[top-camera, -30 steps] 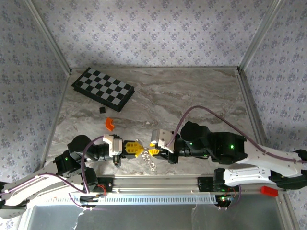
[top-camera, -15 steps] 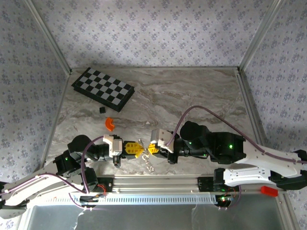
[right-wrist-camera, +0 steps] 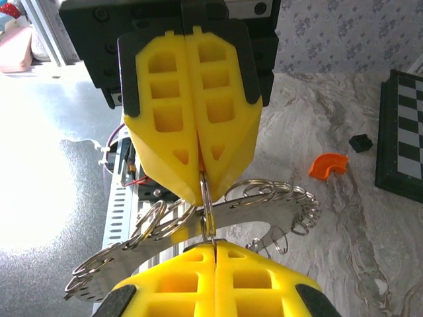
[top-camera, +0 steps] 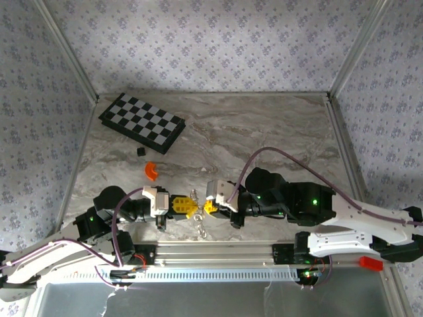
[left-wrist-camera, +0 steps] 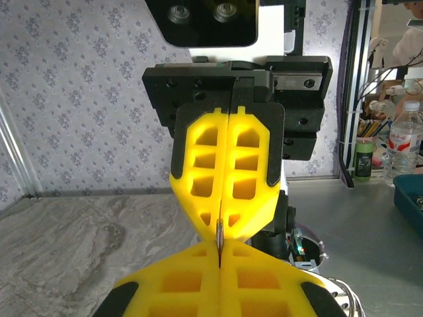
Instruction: Put the keys on the keyring
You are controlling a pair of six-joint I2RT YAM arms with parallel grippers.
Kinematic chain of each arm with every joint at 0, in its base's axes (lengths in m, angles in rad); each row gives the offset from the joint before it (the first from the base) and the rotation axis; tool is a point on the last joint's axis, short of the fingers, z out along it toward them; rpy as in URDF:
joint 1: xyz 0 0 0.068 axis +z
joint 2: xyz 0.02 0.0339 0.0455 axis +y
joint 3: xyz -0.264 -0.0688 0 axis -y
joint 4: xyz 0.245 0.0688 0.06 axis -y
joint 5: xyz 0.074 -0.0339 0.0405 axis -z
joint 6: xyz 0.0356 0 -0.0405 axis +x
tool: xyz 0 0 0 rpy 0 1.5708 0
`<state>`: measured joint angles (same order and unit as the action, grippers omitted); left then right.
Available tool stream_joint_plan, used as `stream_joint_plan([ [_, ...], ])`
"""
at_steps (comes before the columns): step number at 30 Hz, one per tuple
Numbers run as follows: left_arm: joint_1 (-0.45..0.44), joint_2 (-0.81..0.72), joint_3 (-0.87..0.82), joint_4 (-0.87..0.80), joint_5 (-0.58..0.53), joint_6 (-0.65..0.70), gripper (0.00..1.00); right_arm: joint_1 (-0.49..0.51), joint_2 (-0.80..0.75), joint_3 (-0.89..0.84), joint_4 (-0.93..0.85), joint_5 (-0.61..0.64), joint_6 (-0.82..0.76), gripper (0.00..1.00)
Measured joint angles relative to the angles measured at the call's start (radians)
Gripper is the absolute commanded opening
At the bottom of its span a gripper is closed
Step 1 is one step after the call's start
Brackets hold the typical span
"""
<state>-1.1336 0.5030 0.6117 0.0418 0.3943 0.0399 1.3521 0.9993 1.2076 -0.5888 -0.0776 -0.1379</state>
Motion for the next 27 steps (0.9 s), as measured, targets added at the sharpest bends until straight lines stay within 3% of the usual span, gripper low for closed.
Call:
stream_joint_plan([
  [14,0.000,0.002,-0.002,0.011,0.063,-0.024,0.00,-0.002,0.017,0.000,-0.012,-0.038,-0.009,0.00],
  [27,0.000,0.023,-0.006,0.068,0.198,-0.076,0.00,0.042,0.017,0.000,-0.005,-0.096,-0.035,0.00],
])
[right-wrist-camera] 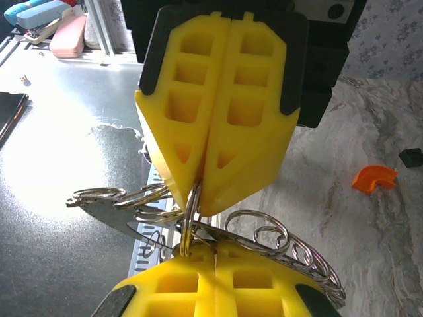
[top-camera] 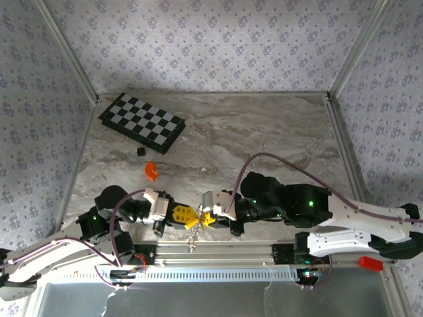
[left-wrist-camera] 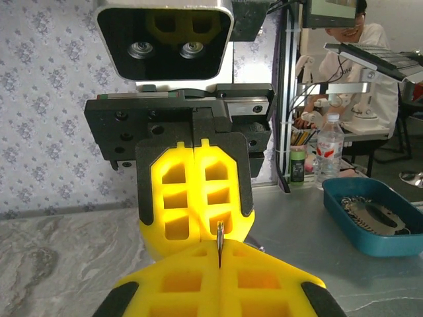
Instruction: Put the keys on the keyring
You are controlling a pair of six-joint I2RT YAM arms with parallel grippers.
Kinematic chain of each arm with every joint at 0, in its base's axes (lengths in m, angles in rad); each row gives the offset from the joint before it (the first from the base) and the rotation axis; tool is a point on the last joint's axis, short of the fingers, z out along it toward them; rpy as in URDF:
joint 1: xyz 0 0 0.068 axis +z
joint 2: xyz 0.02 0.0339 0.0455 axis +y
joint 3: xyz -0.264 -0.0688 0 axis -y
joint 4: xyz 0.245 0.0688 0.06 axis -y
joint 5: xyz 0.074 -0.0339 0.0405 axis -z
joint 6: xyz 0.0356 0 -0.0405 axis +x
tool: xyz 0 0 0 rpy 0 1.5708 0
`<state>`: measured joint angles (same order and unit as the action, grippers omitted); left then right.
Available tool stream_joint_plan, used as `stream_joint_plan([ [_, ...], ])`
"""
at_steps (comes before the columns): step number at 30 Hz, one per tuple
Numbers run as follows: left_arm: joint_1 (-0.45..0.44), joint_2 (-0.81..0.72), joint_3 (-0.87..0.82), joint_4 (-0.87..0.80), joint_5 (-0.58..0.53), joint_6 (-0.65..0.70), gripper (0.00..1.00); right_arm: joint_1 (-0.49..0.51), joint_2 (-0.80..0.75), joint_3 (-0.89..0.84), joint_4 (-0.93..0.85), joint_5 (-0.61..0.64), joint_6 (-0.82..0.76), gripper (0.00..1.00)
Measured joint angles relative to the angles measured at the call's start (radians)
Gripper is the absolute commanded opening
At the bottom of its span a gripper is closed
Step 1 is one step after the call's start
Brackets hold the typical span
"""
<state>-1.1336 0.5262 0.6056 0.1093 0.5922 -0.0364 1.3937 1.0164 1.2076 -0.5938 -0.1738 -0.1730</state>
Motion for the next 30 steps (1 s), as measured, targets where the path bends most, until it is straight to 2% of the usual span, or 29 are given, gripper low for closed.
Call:
stream_joint_plan([
  [5,0.000,-0.003,0.000,0.007,0.014,-0.007,0.00,0.008,-0.003,-0.001,0.013,0.001,-0.002,0.01],
  [8,0.000,-0.008,0.000,0.019,0.013,-0.011,0.00,0.009,-0.016,-0.013,0.034,0.002,-0.003,0.09],
  [12,0.000,-0.018,0.000,0.025,0.013,-0.013,0.00,0.014,-0.040,-0.041,0.053,0.002,-0.002,0.27],
  [14,0.000,-0.026,0.000,0.027,0.013,-0.015,0.00,0.016,-0.055,-0.063,0.065,0.003,0.000,0.30],
  [24,0.000,-0.043,0.000,0.044,-0.011,-0.014,0.00,0.032,-0.126,-0.168,0.162,0.005,0.026,0.44],
  [30,0.000,-0.048,0.000,0.056,-0.034,-0.014,0.00,0.032,-0.124,-0.208,0.234,0.005,0.032,0.44],
])
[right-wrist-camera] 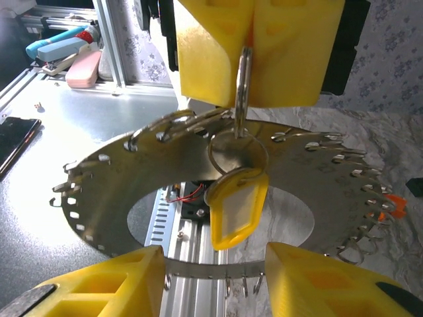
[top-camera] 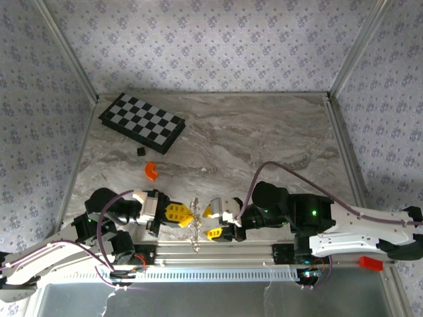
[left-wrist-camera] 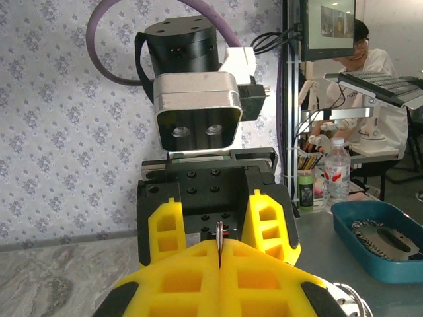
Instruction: Put the keys on the keyring
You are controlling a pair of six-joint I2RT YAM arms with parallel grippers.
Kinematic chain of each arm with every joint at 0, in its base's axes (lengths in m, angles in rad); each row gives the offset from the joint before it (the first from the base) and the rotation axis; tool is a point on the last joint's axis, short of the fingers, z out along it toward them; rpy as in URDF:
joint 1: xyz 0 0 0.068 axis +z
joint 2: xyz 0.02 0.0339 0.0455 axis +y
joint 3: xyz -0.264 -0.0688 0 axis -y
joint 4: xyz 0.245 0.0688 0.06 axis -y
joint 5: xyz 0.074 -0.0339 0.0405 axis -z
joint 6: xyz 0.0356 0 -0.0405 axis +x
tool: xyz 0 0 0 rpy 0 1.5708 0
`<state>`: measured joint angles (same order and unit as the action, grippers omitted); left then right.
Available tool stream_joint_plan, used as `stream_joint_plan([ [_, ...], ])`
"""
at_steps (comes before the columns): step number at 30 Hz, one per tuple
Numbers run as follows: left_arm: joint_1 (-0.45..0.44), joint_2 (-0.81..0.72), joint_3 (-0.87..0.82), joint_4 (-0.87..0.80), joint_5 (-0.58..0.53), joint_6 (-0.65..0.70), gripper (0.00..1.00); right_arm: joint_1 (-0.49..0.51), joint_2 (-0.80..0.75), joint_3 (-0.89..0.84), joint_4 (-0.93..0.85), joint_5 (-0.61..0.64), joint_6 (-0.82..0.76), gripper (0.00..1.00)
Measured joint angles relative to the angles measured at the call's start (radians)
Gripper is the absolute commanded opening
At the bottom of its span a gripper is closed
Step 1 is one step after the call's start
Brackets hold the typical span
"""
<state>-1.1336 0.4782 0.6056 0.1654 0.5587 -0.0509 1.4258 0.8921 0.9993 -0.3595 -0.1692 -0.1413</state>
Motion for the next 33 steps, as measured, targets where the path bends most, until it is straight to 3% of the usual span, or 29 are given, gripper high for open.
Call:
stream_joint_plan([
  [21,0.000,0.016,-0.001,0.048,-0.005,-0.015,0.00,-0.005,0.003,-0.091,0.203,-0.005,0.027,0.31],
  [33,0.000,0.013,-0.003,0.046,0.003,-0.015,0.00,-0.013,0.007,-0.102,0.240,-0.004,0.049,0.11],
])
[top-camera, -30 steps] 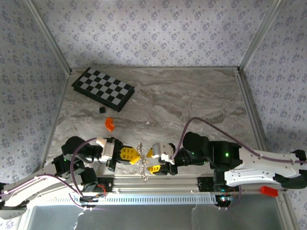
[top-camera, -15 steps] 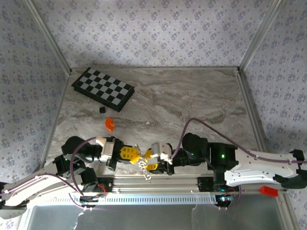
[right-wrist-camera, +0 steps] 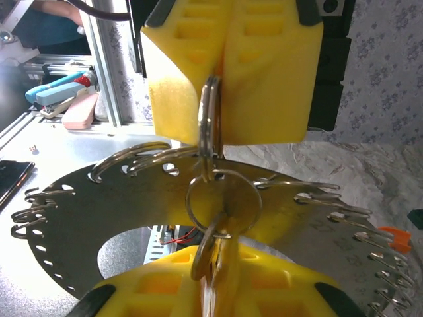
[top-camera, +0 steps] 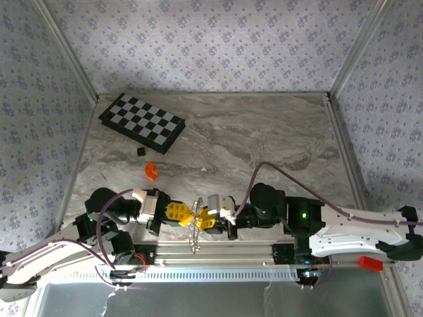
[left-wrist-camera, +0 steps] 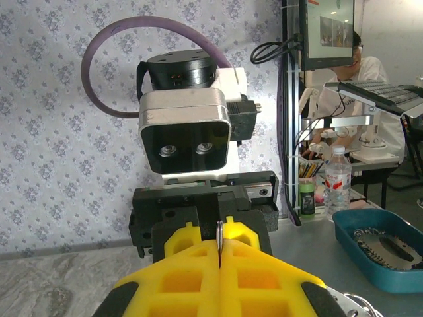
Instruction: Put the keys on the keyring
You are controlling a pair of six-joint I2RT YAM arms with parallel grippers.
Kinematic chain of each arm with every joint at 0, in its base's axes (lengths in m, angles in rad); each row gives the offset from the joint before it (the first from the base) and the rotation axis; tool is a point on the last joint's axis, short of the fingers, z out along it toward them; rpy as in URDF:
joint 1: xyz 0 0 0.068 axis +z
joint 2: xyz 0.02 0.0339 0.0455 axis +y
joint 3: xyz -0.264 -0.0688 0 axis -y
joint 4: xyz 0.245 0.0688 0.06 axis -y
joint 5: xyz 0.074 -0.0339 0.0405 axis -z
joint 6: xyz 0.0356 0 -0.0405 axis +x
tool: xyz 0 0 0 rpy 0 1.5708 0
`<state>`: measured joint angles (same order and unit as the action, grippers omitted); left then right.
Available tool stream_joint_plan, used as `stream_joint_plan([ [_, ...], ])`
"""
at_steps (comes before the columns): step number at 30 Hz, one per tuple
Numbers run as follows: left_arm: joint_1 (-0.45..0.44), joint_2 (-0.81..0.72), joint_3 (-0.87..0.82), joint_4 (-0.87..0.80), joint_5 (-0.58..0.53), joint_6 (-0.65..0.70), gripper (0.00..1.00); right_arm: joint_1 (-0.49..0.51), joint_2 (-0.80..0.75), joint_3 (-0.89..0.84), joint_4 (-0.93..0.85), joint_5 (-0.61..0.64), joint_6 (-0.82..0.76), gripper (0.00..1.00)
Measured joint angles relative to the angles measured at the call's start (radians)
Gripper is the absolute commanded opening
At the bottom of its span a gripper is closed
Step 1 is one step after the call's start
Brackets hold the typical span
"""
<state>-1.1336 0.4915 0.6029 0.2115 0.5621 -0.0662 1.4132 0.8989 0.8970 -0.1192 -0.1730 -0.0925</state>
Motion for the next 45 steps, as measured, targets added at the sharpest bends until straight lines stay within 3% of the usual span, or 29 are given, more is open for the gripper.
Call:
stream_joint_plan([
  [12,0.000,-0.001,0.000,-0.026,0.002,0.002,0.00,-0.003,-0.037,-0.004,-0.027,0.013,-0.001,0.01],
  [25,0.000,0.027,0.022,-0.153,-0.003,0.032,0.00,0.002,-0.037,0.011,-0.096,0.070,-0.006,0.01],
  [45,0.000,0.033,0.074,-0.329,-0.111,0.103,0.00,0.022,-0.017,0.090,-0.213,0.187,-0.049,0.00],
])
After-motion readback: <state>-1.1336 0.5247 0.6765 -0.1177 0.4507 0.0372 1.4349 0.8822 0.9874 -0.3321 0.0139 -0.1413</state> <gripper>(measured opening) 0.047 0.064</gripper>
